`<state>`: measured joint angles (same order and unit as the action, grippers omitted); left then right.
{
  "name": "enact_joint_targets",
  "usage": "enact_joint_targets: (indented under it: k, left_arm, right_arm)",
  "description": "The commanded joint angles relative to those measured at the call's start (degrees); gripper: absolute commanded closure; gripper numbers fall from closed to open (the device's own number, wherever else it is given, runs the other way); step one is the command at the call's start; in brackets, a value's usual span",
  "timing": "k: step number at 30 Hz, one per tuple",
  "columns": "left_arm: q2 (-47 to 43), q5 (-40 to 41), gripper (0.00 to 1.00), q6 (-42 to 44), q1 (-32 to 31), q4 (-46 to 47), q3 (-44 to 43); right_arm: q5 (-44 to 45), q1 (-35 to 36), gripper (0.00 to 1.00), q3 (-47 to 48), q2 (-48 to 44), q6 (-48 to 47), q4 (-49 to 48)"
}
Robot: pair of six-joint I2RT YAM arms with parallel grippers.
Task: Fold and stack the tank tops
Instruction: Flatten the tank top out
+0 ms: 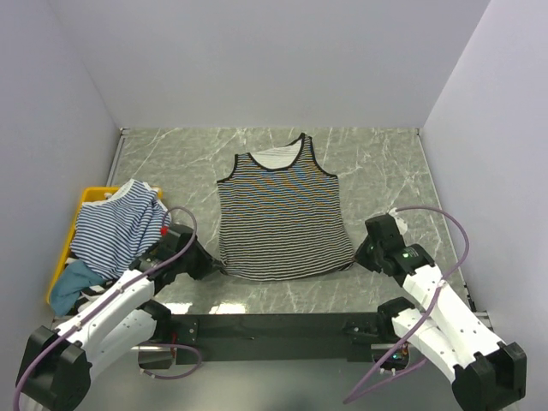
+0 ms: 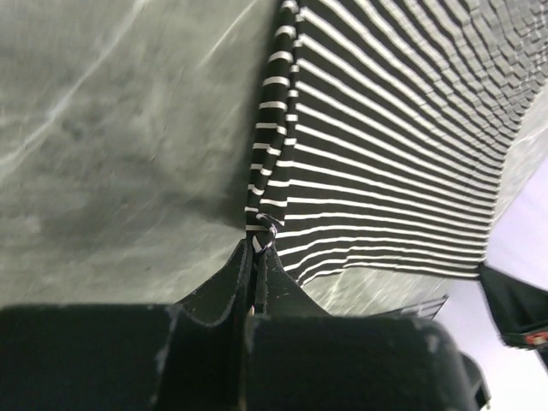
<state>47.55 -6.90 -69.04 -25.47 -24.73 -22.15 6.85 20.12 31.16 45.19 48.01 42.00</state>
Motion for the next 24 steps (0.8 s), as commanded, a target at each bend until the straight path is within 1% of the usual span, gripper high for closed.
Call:
enact_joint_targets:
  k: [1,3,7,10,11,13,14,15,16,17,18,19,20,21,22,23,24]
  left_arm:
    - [-0.7,-2.33,0.99,0.66,-1.24,-1.02,1.75]
    - [-1.41,-2.51,0.99,0.48,-1.95,-1.02,2.2]
    - [-1.76,-2.59,0.99,1.09,-2.21,-1.2,2.47]
    - [-0.97,-2.08,0.99,1.97,-2.21,0.29,0.54]
    - [-0.01,-1.11,0.99,2.58,-2.04,1.6,-0.77]
    - [2.62,1.17,1.0,5.48,-1.07,4.32,-7.09]
    - [7.33,2.75,0.99,6.71,-0.11,6.69,-9.99]
    - [10.43,3.11,0.99,8.72,2.77,9.93,-13.41]
    - [13.85,2.94,1.0,10.4,4.45,12.49,-21.54]
    - [21.11,3.81,0.99,12.07,6.03,14.34,-26.32]
    - [24.49,4.69,1.0,14.0,8.75,16.27,-36.2]
    - [28.09,4.44,0.99,15.32,10.17,18.82,-40.91]
    - [34.82,2.61,1.0,16.81,13.49,21.28,-45.74]
    - [38.55,-1.07,0.99,17.0,15.7,23.83,-56.32]
    - [45.54,-2.23,0.99,16.31,17.28,24.29,-61.64]
    - [49.18,-1.98,0.99,16.47,18.78,23.77,-67.7]
    - [52.87,-0.41,0.99,18.65,18.88,22.63,-81.16]
  right_arm:
    - [2.28,0.18,0.97,2.95,-1.68,1.12,3.0]
    - [2.99,0.18,1.0,2.86,-1.86,1.21,3.7]
    - [1.33,0.18,1.0,2.86,-1.86,1.04,2.12]
    - [1.76,0.18,1.0,4.52,-0.11,-0.1,0.64]
    - [2.37,0.01,1.0,6.35,0.68,-0.63,-0.33]
    - [3.34,-0.69,1.0,10.39,5.33,-3.52,-4.1]
    - [4.74,-1.04,1.0,16.51,7.7,-4.75,-5.68]
    - [7.45,-1.22,1.0,20.22,13.55,-7.64,-7.44]
    - [8.26,-1.4,1.0,24.44,16.83,-9.67,-10.85]
    - [9.57,-1.49,1.0,33.18,19.99,-11.78,-12.62]
    - [12.02,-1.49,1.0,37.96,26.64,-16.24,-16.73]
    - [12.57,-1.66,1.0,47.76,30.1,-18.54,-18.6]
    - [13.09,-2.27,1.0,53.6,33.7,-22.22,-19.84]
    - [12.49,-2.71,1.0,60.1,41.39,-23.74,-20.2]
    - [12.4,-3.41,1.0,73.82,45.56,-24.62,-19.24]
    - [12.22,-3.86,1.0,80.92,49.6,-25.06,-18.63]
    - [12.05,-4.47,1.0,87.69,56.95,-26.72,-18.36]
